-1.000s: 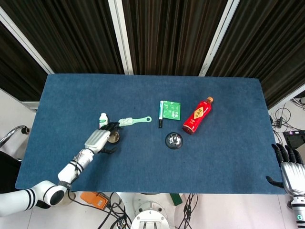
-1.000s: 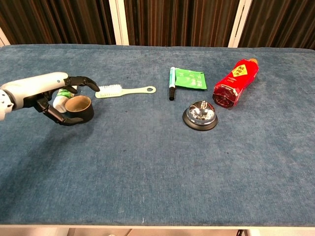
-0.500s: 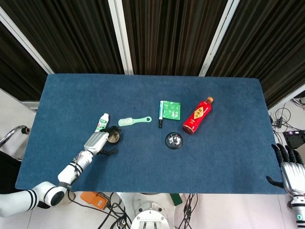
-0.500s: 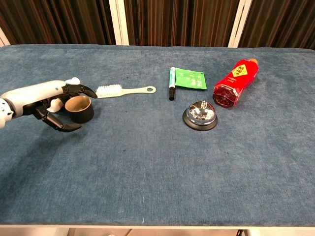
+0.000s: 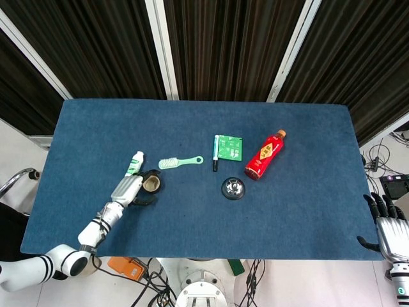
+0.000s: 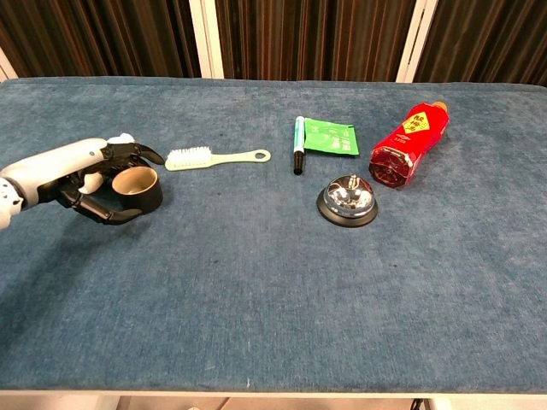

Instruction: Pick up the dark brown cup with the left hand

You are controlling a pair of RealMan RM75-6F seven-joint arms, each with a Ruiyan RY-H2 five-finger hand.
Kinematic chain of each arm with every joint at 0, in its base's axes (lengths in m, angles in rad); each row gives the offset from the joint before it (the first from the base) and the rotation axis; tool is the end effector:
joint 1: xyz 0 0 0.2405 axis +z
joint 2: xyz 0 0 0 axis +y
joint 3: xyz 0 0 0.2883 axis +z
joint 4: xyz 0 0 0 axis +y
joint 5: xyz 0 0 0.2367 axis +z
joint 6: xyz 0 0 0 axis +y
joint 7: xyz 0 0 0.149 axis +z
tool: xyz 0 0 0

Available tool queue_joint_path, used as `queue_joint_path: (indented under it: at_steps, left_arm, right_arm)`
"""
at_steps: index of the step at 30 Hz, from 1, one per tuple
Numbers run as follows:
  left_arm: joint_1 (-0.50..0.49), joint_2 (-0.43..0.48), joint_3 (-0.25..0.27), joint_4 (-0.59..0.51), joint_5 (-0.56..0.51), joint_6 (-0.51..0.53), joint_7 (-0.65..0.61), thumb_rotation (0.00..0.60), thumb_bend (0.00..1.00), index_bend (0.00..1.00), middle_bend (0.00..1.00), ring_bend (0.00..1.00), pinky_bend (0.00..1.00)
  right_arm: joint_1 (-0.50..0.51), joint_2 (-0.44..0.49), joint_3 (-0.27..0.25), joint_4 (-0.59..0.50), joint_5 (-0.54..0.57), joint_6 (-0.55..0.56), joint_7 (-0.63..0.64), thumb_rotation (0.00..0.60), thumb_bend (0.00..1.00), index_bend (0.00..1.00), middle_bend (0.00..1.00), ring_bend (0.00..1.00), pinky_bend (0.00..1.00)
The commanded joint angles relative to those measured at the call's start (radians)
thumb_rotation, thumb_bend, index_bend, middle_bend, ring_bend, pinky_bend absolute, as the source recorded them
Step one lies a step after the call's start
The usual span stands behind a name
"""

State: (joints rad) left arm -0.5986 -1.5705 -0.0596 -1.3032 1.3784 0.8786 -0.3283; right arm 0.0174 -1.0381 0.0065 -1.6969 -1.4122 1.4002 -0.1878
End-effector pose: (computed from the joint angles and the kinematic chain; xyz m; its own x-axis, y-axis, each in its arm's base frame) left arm -0.2543 0.3322 -0.0663 0.0867 0.5240 0.8473 0.9784 -0.2049 0.0267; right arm -0.3702 -0.1532 0.1563 0.5318 -0.1786 0.8278 -0.8253 0.1099 0.5539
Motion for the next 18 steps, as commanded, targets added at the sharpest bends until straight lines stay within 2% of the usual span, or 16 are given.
queue_joint_path:
  at_steps: [1,12,18]
  left_arm:
    - [-0.002,-0.007,0.000,0.010,0.003,-0.002,-0.011,0.600,0.30,0.22,0.29,0.28,0.34]
    - [-0.002,-0.019,0.004,0.042,0.013,-0.003,-0.064,0.600,0.36,0.44,0.44,0.38,0.41]
    - [0.001,-0.009,0.002,0.038,0.032,0.021,-0.087,0.600,0.37,0.45,0.45,0.39,0.42]
  right_arm:
    - [0.000,0.000,0.000,0.000,0.000,0.000,-0.002,0.600,0.29,0.16,0.12,0.09,0.25]
    - [0.001,0.001,-0.002,0.000,0.000,-0.001,-0.005,0.600,0.29,0.17,0.12,0.09,0.30]
    - [0.001,0.000,-0.002,0.000,0.000,-0.001,-0.007,0.600,0.29,0.18,0.12,0.09,0.31]
